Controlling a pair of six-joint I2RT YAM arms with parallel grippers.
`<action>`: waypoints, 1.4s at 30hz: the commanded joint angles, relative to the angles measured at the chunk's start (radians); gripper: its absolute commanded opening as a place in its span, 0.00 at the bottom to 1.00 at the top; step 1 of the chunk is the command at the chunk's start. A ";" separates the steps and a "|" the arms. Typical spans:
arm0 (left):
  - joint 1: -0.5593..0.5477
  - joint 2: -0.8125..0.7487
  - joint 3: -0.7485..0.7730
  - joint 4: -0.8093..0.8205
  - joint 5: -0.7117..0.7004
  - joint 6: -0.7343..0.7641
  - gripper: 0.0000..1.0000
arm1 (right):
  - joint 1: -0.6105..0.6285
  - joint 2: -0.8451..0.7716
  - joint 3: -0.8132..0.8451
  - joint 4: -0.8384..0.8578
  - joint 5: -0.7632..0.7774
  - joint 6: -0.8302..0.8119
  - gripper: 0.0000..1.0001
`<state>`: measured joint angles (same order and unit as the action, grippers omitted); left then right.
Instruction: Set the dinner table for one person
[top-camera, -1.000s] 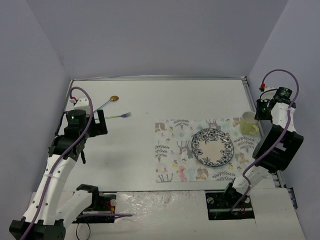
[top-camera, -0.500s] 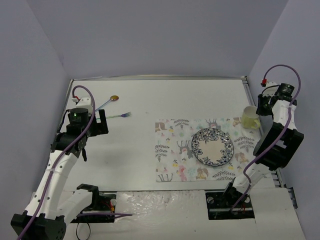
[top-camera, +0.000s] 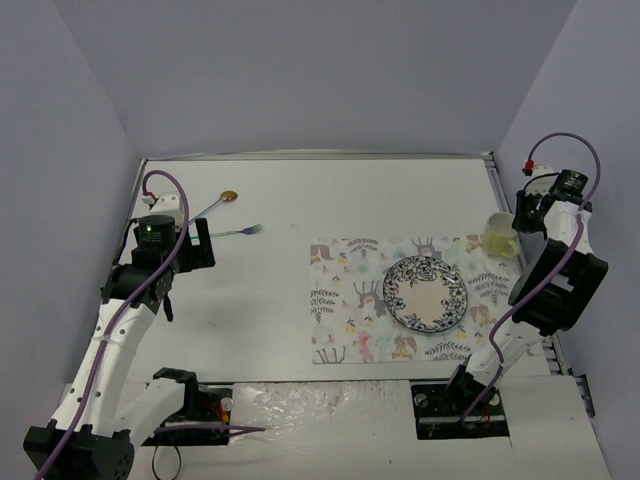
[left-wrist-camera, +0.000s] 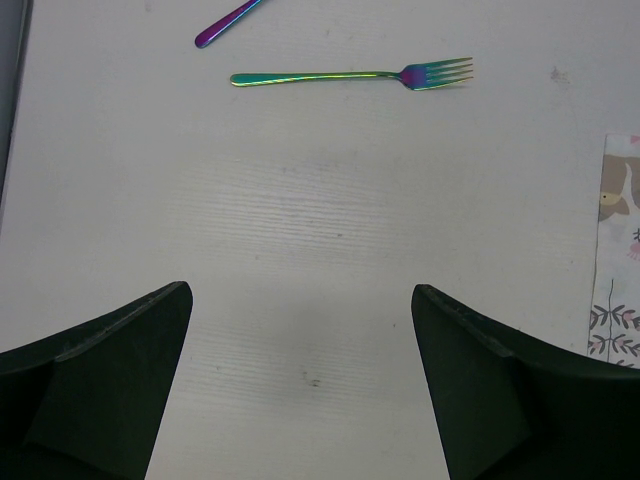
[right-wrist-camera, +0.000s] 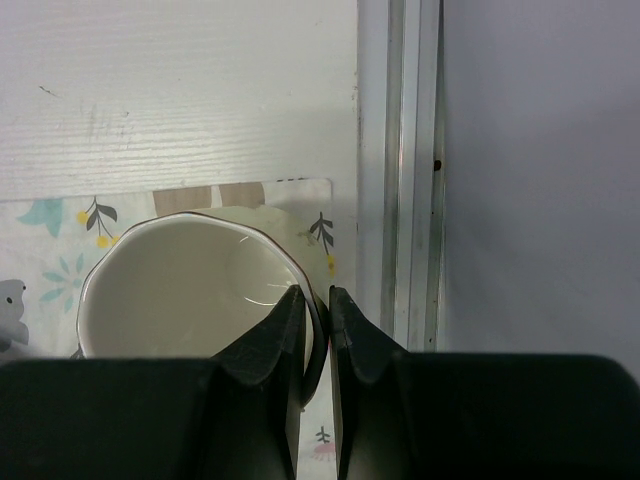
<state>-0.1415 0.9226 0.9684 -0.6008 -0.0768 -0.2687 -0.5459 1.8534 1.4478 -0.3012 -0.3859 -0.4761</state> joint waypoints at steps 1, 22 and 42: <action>0.011 0.007 0.015 0.030 0.012 0.007 0.89 | -0.020 -0.025 0.004 0.085 -0.038 0.007 0.01; 0.014 0.007 0.013 0.032 0.014 0.008 0.89 | -0.051 -0.029 -0.010 0.105 -0.056 0.036 0.65; 0.013 -0.045 -0.001 0.047 0.017 0.000 0.89 | 0.127 -0.419 0.016 0.173 0.266 0.223 0.89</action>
<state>-0.1352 0.8970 0.9684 -0.6005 -0.0673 -0.2691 -0.4905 1.5730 1.4221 -0.1847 -0.2824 -0.2984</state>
